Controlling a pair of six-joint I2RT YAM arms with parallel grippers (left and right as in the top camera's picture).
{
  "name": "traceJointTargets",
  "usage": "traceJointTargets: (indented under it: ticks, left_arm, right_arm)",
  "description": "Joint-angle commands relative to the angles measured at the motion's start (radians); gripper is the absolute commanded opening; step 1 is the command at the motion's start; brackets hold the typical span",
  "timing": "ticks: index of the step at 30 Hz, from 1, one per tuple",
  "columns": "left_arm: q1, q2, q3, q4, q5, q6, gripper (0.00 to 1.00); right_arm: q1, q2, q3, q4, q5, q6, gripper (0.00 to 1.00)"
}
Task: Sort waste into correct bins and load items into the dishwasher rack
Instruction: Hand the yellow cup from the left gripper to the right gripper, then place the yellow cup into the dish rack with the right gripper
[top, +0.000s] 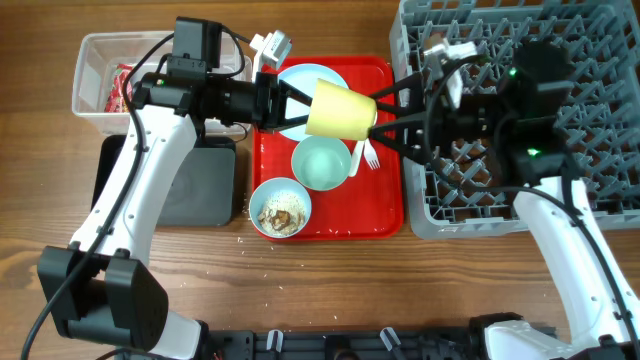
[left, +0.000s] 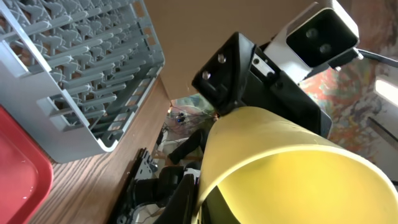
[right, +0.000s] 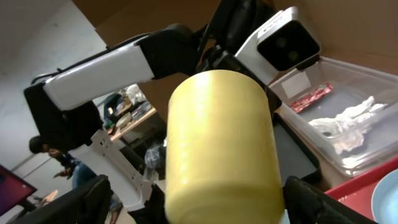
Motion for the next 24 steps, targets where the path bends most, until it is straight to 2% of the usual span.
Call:
traceJointTargets:
  ticks: [1, 3, 5, 8, 9, 10, 11, 13, 16, 18, 20, 22, 24]
  left_arm:
    - [0.003, 0.000, 0.008, 0.000, -0.003, 0.021, 0.04]
    - [0.003, 0.000, 0.008, 0.000, -0.003, 0.021, 0.04]
    - [0.003, 0.000, 0.008, 0.000, -0.003, 0.021, 0.04]
    - [0.003, 0.000, 0.008, 0.000, -0.003, 0.021, 0.04]
    - [0.003, 0.000, 0.008, 0.000, -0.003, 0.021, 0.04]
    - [0.003, 0.000, 0.008, 0.000, -0.003, 0.021, 0.04]
    - [0.003, 0.000, 0.008, 0.000, -0.003, 0.021, 0.11]
    - [0.003, 0.000, 0.008, 0.000, -0.003, 0.021, 0.29]
    - [0.007, 0.000, 0.008, 0.000, -0.004, 0.021, 0.40]
    - [0.031, 0.000, 0.008, 0.000, -0.005, 0.021, 0.45]
    - [0.064, 0.000, 0.008, 0.000, -0.018, 0.022, 0.56]
    - [0.096, 0.000, 0.008, 0.000, -0.094, 0.025, 0.63]
    - [0.113, 0.000, 0.008, 0.000, -0.292, 0.025, 0.64]
  right_arm:
    - [0.052, 0.017, 0.014, 0.005, 0.093, -0.004, 0.90]
    - [0.060, 0.038, 0.014, 0.004, 0.093, -0.003, 0.87]
    - [0.076, 0.066, 0.014, 0.004, 0.090, -0.002, 0.76]
    - [0.092, 0.066, 0.014, 0.031, 0.091, -0.002, 0.68]
    - [0.092, 0.066, 0.014, 0.036, 0.091, -0.002, 0.62]
    - [0.092, 0.066, 0.014, 0.041, 0.091, 0.001, 0.51]
    - [0.091, 0.066, 0.014, 0.043, 0.091, 0.002, 0.45]
    - [0.088, 0.065, 0.014, 0.045, 0.091, 0.007, 0.43]
    - [0.046, 0.059, 0.014, 0.045, 0.087, 0.027, 0.38]
    - [-0.060, 0.030, 0.014, 0.015, 0.083, 0.050, 0.36]
    - [-0.185, -0.002, 0.014, -0.085, 0.115, 0.049, 0.36]
    - [-0.336, -0.042, 0.015, -0.314, 0.201, -0.018, 0.36]
    - [-0.411, -0.111, 0.019, -0.570, 0.359, -0.081, 0.37]
